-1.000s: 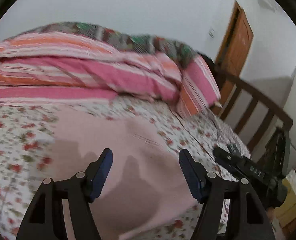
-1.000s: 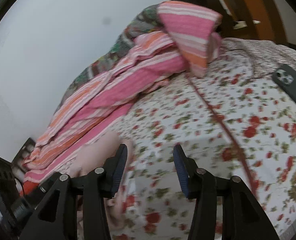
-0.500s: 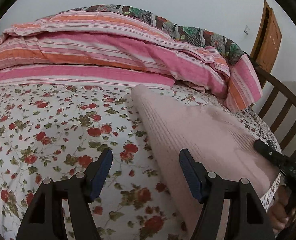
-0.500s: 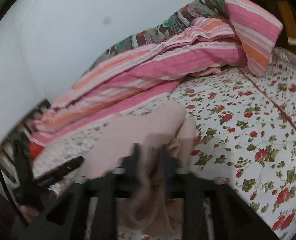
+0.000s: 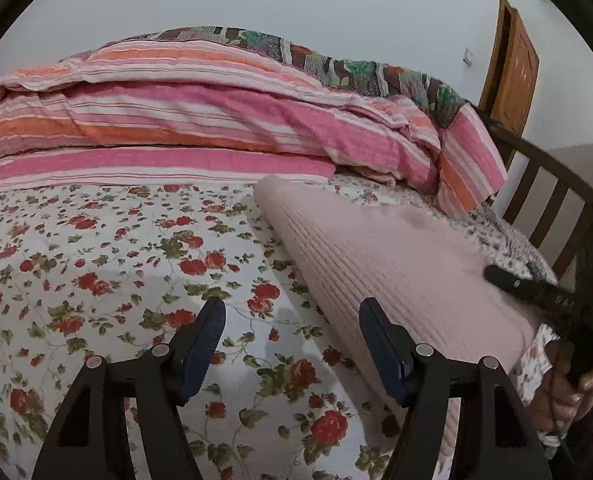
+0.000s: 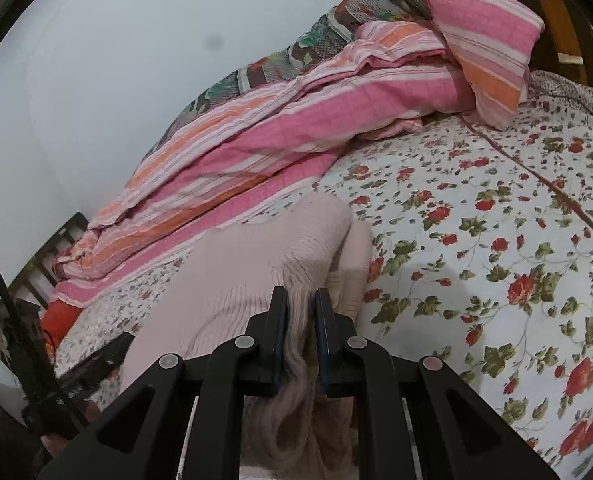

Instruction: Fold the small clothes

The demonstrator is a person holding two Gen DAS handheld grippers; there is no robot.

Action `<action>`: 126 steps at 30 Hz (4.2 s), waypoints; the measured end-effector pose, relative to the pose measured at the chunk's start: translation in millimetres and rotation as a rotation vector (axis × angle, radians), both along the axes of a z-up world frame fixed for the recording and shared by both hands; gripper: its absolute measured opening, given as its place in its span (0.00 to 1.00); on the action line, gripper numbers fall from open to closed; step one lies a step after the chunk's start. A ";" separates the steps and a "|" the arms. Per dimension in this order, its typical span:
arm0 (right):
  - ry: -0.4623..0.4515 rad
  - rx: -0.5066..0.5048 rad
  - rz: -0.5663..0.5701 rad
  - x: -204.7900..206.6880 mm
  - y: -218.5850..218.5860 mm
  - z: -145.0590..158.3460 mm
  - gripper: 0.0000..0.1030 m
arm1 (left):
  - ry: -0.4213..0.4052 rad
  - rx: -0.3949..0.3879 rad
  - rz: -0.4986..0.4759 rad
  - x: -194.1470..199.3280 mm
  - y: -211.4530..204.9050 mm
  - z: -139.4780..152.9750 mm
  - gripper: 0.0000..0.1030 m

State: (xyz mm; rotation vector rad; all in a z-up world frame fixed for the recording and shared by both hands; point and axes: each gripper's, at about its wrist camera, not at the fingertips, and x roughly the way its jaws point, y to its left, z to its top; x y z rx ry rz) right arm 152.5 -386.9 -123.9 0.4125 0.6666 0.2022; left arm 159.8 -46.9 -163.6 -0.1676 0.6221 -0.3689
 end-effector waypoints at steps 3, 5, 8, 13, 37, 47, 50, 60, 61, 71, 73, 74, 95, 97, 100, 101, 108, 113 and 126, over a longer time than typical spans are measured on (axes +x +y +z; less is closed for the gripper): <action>0.007 0.008 0.008 1.3 -1.4 0.0 0.13 | 0.005 -0.034 0.019 1.4 7.9 4.4 0.65; 0.026 0.054 0.005 2.4 -7.3 -0.7 0.12 | 0.004 -0.056 0.042 3.7 14.9 7.6 0.65; 0.030 0.089 0.002 -1.8 -11.2 6.2 0.11 | 0.015 -0.090 0.075 7.5 24.1 9.4 0.65; 0.079 0.065 -0.011 -2.3 -10.8 -1.1 0.10 | 0.064 -0.169 0.122 16.8 40.1 3.0 0.65; 0.125 0.086 0.012 -9.3 -5.5 -6.2 0.11 | 0.143 -0.324 0.110 40.8 59.2 -10.9 0.65; 0.113 -0.028 0.048 -7.5 1.5 8.9 0.48 | 0.118 -0.289 0.071 40.0 49.8 -8.9 0.65; 0.148 -0.010 0.054 6.3 -4.5 1.8 0.58 | 0.108 -0.293 0.063 40.3 49.2 -8.7 0.65; 0.308 0.190 0.150 62.0 -12.0 -33.4 0.75 | 0.105 -0.283 0.054 50.6 50.0 -11.0 0.65; 0.313 0.183 0.166 66.1 -9.2 -36.0 0.75 | 0.104 -0.284 0.055 50.3 51.1 -11.2 0.65; 0.344 0.240 0.248 74.7 -0.3 -42.0 0.48 | 0.083 -0.295 0.062 43.5 65.5 -5.1 0.66; 0.331 0.251 0.238 71.3 -1.9 -36.7 0.40 | 0.078 -0.306 0.067 41.5 70.9 -3.0 0.66; 0.325 0.262 0.224 69.4 -2.7 -32.5 0.38 | 0.076 -0.308 0.071 40.9 73.3 -2.1 0.66; 0.077 0.160 0.112 101.5 153.4 111.3 0.33 | -0.036 -0.298 0.262 8.0 167.2 29.2 0.66; 0.088 0.308 0.158 115.2 154.9 89.9 0.34 | -0.039 -0.291 0.272 7.3 172.2 28.7 0.66; 0.147 0.261 0.131 133.5 153.3 43.4 0.35 | -0.027 -0.280 0.270 10.7 174.0 26.5 0.66; 0.195 0.197 0.109 139.7 150.3 22.2 0.36 | -0.016 -0.268 0.264 13.4 171.1 24.8 0.66; 0.271 0.079 0.094 133.6 111.2 -16.0 0.50 | -0.023 -0.143 0.173 16.5 131.8 22.3 0.66; 0.102 -0.145 0.179 96.7 122.0 17.5 0.49 | -0.014 -0.072 0.102 17.0 98.2 16.2 0.66; 0.058 -0.205 0.257 82.8 119.4 -7.0 0.14 | 0.022 -0.045 0.105 35.0 51.3 -0.6 0.66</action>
